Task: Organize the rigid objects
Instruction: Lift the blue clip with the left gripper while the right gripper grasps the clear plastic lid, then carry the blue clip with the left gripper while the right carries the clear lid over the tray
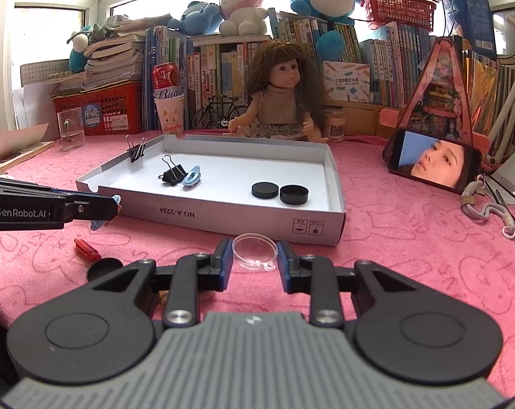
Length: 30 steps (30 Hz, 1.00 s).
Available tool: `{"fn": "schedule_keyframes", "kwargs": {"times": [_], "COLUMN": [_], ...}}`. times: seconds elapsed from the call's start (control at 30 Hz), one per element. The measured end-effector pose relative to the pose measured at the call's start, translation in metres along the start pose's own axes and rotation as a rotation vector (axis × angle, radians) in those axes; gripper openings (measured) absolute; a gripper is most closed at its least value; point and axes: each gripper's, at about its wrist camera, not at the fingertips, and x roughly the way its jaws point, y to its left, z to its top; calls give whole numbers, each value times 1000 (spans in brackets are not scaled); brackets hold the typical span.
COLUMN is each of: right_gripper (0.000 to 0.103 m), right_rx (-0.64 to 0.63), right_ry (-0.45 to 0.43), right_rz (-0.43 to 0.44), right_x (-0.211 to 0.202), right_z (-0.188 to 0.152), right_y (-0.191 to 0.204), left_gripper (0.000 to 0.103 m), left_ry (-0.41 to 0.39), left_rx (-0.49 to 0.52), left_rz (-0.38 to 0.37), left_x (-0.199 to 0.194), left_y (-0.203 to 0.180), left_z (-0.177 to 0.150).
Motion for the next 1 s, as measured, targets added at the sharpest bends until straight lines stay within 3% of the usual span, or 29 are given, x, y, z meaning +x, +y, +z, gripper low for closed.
{"fn": "schedule_keyframes", "kwargs": {"times": [0.6, 1.0], "right_gripper": [34, 34], "right_rx": [63, 85], "right_ry": [-29, 4], "right_rz": [-84, -128], "right_x": [31, 68], "right_z": [45, 59], "right_y": [-21, -30], "left_gripper": [15, 15], "left_ry": [-63, -29], "left_rx": [-42, -68], "left_rz": [70, 131], "left_x": [31, 77], "left_y": [18, 40], "left_z": [51, 62]}}
